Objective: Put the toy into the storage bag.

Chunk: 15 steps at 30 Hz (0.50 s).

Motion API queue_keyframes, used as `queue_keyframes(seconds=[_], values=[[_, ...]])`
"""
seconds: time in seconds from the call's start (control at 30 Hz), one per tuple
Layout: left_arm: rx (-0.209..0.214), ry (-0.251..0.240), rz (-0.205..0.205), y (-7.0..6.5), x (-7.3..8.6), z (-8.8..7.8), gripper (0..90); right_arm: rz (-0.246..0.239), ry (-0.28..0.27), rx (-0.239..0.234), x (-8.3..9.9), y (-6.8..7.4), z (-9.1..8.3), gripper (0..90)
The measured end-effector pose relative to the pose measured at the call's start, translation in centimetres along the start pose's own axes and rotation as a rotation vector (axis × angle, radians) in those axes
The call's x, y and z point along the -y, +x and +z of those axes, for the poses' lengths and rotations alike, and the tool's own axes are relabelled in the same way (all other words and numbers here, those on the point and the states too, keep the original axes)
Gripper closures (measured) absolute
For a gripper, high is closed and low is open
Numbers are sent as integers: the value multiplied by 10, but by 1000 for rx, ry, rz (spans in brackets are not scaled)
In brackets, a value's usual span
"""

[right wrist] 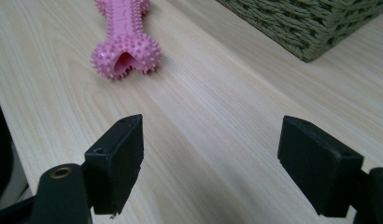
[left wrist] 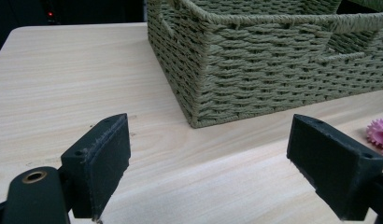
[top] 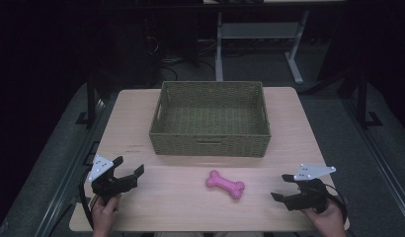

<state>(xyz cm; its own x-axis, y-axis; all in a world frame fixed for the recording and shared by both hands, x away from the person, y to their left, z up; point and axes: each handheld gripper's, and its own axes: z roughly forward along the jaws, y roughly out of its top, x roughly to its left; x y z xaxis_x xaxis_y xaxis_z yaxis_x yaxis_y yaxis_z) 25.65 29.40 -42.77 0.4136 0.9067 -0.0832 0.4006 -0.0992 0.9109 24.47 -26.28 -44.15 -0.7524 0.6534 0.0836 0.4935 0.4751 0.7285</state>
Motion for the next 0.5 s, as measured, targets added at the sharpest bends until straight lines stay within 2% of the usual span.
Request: queue_keyframes(seconds=[0.13, 0.17, 0.27, 0.3, 0.4, 0.5], values=[[-1, 1, -8, 0, 1, 0, 130, -12, 13, -7, -6, 5, 2, 221], [6, 1, -7, 0, 1, -1, 130, -18, 29, -24, -10, 8, 4, 217], [5, -6, 1, -1, 1, -3, 130, -36, 52, -19, -15, 14, 6, 204], [5, -6, 2, -1, 1, -4, 130, -46, 64, -37, -20, 18, 8, 203], [1, -7, -5, 0, 1, -3, 130, -50, 82, -48, -26, 21, 10, 191], [-2, -5, -10, 3, 1, -3, 130, -81, 109, -71, -37, 28, 16, 186]])
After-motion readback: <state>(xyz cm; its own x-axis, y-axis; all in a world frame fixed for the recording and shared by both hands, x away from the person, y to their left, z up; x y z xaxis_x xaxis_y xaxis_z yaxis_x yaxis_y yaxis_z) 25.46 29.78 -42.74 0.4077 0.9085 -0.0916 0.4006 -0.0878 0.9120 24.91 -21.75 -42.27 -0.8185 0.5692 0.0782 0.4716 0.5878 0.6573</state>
